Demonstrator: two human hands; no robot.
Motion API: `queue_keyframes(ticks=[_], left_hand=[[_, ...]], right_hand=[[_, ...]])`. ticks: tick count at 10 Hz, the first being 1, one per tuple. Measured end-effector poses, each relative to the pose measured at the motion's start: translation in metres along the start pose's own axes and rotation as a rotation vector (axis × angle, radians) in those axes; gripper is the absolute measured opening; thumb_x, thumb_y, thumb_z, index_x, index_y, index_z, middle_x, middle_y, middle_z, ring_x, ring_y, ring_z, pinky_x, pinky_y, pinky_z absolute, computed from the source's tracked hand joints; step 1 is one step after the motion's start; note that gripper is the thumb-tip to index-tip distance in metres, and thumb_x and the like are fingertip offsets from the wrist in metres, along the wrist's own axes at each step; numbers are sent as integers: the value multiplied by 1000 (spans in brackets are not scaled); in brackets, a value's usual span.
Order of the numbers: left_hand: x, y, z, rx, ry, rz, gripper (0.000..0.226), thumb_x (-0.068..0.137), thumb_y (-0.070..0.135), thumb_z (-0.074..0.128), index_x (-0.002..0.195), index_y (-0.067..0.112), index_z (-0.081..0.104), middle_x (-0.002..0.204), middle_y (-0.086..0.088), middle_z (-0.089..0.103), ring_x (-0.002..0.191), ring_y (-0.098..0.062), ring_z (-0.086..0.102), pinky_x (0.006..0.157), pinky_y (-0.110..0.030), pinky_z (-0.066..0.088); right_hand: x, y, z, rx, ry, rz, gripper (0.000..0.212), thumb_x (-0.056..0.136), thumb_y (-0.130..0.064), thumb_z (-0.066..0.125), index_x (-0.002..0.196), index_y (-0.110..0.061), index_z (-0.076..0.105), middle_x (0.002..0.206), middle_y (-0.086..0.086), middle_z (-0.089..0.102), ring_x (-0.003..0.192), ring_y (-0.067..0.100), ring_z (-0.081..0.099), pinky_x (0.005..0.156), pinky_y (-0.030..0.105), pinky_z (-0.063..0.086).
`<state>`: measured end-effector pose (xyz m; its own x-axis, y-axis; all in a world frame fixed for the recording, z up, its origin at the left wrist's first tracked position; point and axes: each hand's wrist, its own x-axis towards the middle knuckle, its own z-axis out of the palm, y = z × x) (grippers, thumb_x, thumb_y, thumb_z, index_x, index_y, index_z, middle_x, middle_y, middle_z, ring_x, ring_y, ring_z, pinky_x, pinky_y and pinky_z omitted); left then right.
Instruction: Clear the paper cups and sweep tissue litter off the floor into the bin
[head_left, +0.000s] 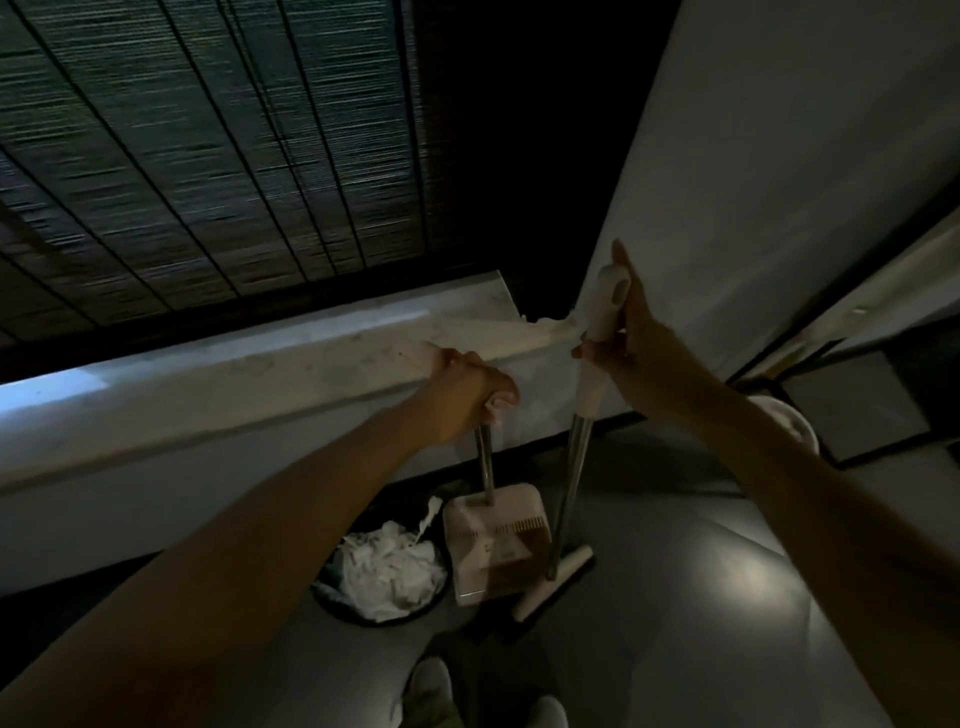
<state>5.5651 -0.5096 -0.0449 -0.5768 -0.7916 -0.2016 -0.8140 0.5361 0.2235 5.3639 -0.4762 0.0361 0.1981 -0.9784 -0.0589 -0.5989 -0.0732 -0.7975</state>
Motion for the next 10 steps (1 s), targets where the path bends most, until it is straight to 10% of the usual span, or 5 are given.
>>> queue_keyframes(ticks=[3, 5, 8, 10], left_hand=[[33, -32, 1, -315, 62, -97, 41, 82, 11, 71, 122, 11, 63, 117, -11, 65, 106, -28, 60, 98, -42, 43], [27, -41, 11, -178, 223, -170, 46, 82, 22, 69, 127, 17, 57, 133, -2, 53, 127, -22, 43, 109, -32, 17], [14, -37, 15, -252, 306, -183, 46, 78, 23, 68, 122, 12, 61, 135, -9, 52, 127, -30, 45, 108, -47, 30], [-8, -27, 6, -262, 245, -301, 51, 88, 25, 63, 136, 23, 47, 148, 3, 38, 137, -20, 30, 113, -32, 14]], right_hand=[[86, 10, 30, -27, 10, 77, 63, 92, -14, 60, 146, -13, 27, 139, 12, 48, 124, 27, 50, 91, 25, 40], [123, 18, 42, -11, 72, 44, 39, 90, -17, 63, 122, 1, 48, 117, 14, 59, 104, 22, 56, 69, 11, 35], [132, 21, 54, -20, 164, 146, 35, 91, -28, 62, 117, -4, 59, 116, 10, 64, 102, 21, 61, 71, 23, 41], [109, 23, 43, -34, 85, 214, 37, 91, -30, 64, 119, -8, 58, 114, 9, 64, 89, 16, 57, 68, 21, 39]])
